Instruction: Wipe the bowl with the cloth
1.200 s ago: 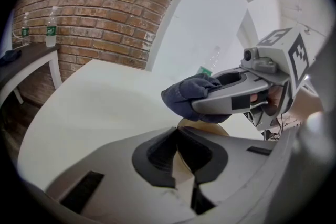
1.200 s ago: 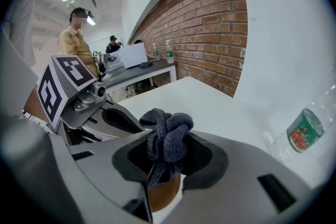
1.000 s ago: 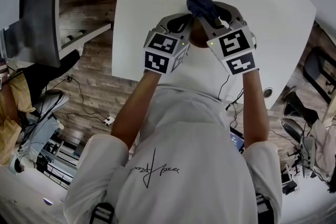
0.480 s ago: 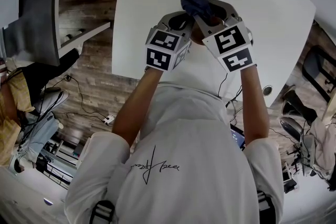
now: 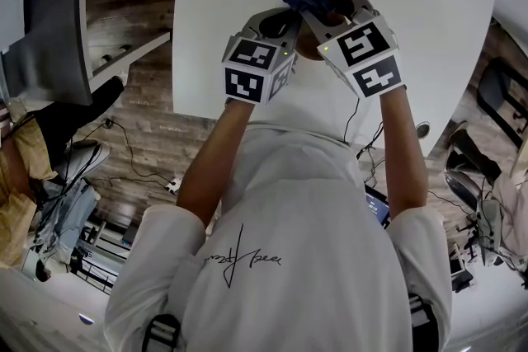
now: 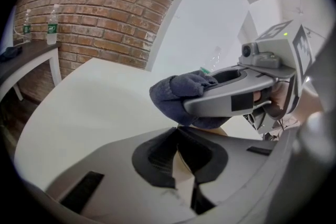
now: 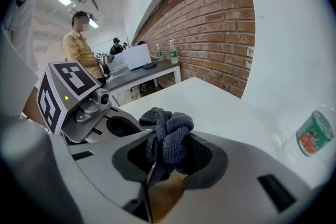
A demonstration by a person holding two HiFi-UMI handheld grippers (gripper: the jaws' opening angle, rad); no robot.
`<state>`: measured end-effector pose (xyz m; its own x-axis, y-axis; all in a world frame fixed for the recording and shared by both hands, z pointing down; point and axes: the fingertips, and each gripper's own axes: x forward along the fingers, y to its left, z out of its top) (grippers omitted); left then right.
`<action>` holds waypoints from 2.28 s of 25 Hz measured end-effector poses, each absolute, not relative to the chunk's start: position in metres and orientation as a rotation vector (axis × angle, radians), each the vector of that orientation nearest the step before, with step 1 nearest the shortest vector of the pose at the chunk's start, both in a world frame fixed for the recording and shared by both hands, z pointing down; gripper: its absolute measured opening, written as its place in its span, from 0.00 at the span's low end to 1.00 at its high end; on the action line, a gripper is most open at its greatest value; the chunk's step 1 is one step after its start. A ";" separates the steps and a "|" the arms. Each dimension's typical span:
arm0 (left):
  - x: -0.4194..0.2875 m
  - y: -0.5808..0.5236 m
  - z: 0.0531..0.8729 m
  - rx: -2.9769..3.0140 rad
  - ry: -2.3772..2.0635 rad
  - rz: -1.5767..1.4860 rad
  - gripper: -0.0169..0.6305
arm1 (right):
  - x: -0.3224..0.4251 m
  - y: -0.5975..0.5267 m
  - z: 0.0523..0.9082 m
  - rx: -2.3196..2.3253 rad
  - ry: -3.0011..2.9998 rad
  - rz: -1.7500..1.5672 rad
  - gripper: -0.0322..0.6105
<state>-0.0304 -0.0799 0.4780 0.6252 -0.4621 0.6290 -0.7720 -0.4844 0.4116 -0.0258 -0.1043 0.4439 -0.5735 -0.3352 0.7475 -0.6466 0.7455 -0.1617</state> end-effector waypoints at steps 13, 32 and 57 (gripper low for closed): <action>-0.030 -0.081 0.478 2.152 -0.966 0.581 0.04 | -0.015 -0.108 0.444 0.774 -2.208 0.589 0.21; -0.029 -0.082 0.479 2.150 -0.982 0.589 0.04 | 0.009 -0.108 0.443 0.849 -2.180 0.619 0.21; -0.026 -0.081 0.478 2.146 -1.049 0.605 0.04 | 0.050 -0.095 0.444 0.967 -2.159 0.733 0.21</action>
